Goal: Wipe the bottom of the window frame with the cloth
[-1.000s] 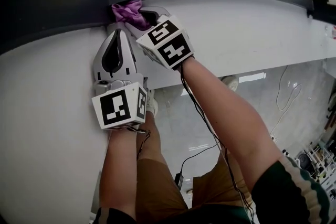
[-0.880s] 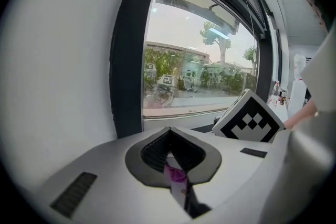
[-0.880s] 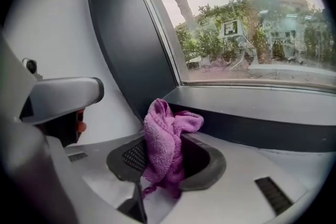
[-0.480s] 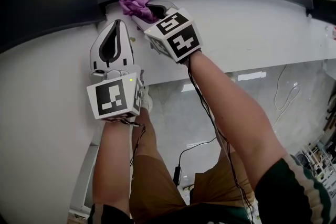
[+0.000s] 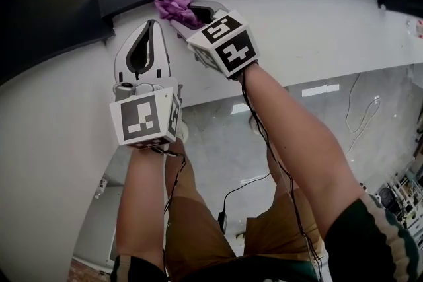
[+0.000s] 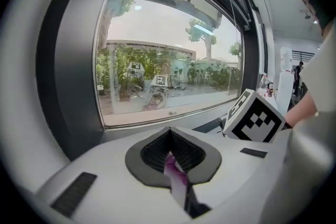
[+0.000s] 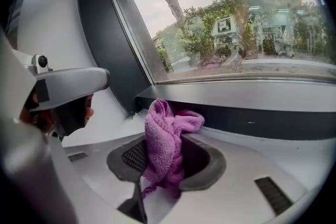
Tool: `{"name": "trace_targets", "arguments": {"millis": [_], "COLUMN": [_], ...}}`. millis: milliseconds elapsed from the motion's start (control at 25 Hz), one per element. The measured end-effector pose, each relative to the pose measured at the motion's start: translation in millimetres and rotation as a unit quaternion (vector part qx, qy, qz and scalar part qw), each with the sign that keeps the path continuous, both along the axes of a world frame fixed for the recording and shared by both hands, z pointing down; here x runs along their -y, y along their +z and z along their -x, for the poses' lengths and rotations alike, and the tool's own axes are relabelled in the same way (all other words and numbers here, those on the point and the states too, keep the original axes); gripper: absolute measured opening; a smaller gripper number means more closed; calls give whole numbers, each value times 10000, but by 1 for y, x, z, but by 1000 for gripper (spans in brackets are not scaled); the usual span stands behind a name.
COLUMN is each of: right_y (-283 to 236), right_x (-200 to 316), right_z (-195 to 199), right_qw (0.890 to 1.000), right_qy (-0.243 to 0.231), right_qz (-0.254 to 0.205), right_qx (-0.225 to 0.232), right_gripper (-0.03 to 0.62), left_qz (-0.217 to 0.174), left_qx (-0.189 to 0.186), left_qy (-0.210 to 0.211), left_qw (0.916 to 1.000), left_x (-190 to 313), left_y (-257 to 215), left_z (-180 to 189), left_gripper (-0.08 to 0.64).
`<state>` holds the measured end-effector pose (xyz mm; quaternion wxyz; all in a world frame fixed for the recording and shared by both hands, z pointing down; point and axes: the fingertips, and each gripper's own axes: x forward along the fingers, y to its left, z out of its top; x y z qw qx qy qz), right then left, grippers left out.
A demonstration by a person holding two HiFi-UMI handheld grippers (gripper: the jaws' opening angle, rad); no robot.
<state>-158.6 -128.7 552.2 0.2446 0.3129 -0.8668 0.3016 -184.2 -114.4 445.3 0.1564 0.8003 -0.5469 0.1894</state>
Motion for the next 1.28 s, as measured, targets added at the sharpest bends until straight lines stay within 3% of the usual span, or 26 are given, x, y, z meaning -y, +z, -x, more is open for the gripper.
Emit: {"name": "trace_targets", "arguments": {"millis": [720, 1280], "right_y": [2, 0], "right_x": [7, 10], "right_z": [-73, -146], "right_qw": [9993, 9980], "right_qy": [355, 604], "right_qz": [-9, -46], "right_qx": [-106, -195], "right_gripper": [158, 158], "left_qz": [134, 235], "left_qx": [106, 26], "left_qy": [386, 747], "left_qw": [9991, 9969], "left_x": [11, 11], "left_y": [10, 16], "left_z": [-62, -141], "left_gripper": [9, 9]}}
